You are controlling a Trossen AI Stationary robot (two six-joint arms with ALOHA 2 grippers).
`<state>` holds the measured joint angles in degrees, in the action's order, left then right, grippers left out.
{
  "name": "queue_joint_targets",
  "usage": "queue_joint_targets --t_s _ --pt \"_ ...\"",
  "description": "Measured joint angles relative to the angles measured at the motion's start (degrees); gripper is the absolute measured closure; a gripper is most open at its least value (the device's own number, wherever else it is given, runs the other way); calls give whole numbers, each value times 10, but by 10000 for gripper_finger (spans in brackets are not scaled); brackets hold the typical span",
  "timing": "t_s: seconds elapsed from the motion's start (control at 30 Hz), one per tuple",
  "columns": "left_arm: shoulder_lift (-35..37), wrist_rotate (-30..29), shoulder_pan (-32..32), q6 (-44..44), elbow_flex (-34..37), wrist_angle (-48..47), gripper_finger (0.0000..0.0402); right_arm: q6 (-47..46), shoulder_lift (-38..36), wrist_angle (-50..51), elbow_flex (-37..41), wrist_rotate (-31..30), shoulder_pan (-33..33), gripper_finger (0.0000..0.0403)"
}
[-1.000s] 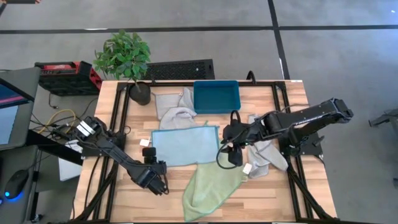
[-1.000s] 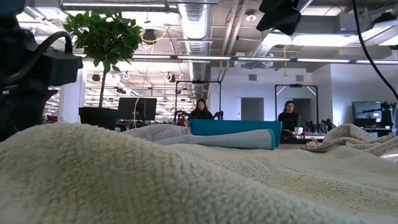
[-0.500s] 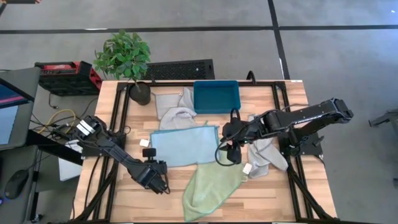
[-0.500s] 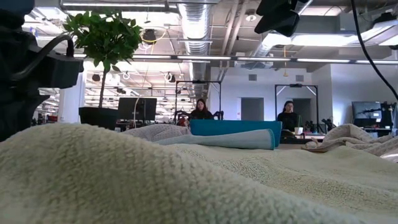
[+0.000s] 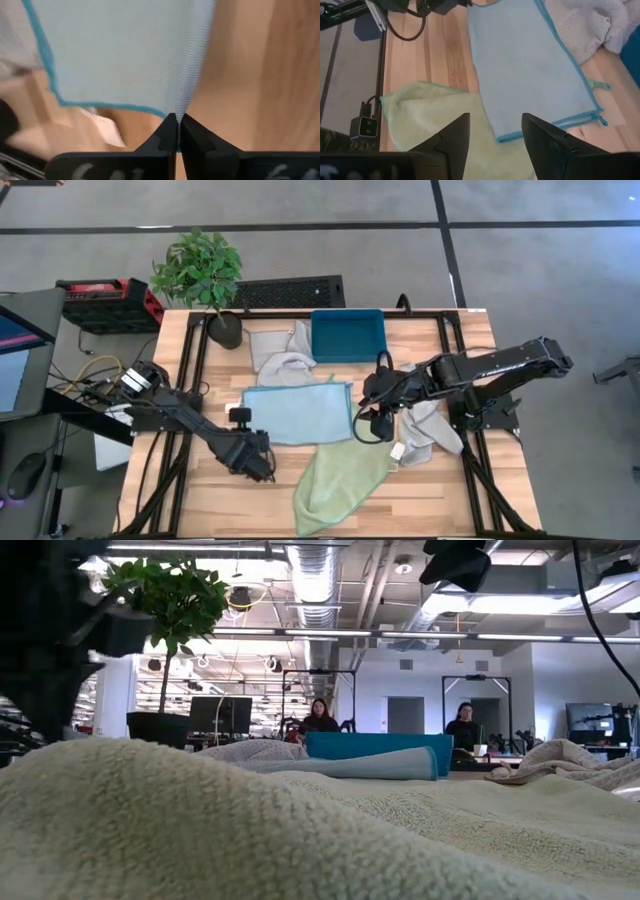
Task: Fold microfiber towels
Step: Fold the blue towel
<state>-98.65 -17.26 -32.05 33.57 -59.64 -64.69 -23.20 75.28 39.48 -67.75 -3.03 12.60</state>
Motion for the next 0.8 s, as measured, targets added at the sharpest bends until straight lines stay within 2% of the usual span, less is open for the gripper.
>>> queue_joint_targets --t_s 0.33,0.6,0.8 --pt "0 -47 117 -229 -62 14 401 -4 -15 21 0 0 0 200" --pt "0 -49 189 -396 -110 173 401 -4 -21 39 0 0 0 200" --pt "1 -45 226 -438 -115 286 401 -21 -31 46 1 0 0 200"
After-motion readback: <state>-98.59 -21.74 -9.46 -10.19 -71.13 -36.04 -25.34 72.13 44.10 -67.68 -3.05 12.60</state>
